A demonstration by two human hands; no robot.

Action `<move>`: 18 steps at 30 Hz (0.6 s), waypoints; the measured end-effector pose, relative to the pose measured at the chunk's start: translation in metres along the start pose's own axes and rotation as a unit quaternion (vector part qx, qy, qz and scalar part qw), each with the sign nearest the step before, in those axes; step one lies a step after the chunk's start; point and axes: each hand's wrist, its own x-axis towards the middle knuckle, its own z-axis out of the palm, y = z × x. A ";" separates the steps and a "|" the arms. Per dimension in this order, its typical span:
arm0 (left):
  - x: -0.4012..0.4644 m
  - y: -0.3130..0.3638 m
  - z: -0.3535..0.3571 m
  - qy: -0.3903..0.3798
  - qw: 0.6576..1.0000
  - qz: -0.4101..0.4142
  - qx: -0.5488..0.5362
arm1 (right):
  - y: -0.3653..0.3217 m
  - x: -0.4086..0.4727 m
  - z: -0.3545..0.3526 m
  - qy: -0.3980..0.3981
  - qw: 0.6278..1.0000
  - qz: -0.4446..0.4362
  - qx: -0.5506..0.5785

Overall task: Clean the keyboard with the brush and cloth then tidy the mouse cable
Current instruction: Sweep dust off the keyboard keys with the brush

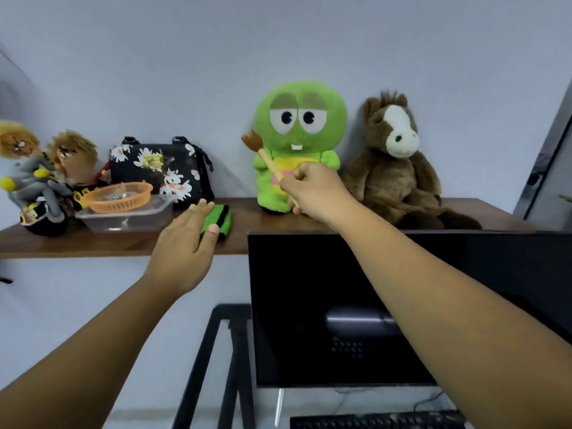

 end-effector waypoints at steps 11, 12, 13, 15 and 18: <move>-0.139 0.057 0.084 -0.039 0.997 -0.055 -0.030 | 0.130 -0.164 -0.059 -0.095 0.990 0.050 0.095; -0.152 0.062 0.096 -0.051 0.996 -0.065 -0.032 | 0.146 -0.177 -0.060 -0.110 0.987 0.064 0.100; -0.163 0.066 0.107 -0.063 0.995 -0.075 -0.034 | 0.160 -0.189 -0.061 -0.121 0.984 0.077 0.105; -0.185 0.071 0.130 -0.094 0.990 -0.102 -0.036 | 0.188 -0.211 -0.063 -0.127 0.979 0.108 0.120; -0.215 0.072 0.163 -0.128 0.979 -0.154 -0.035 | 0.225 -0.238 -0.059 -0.106 0.969 0.162 0.154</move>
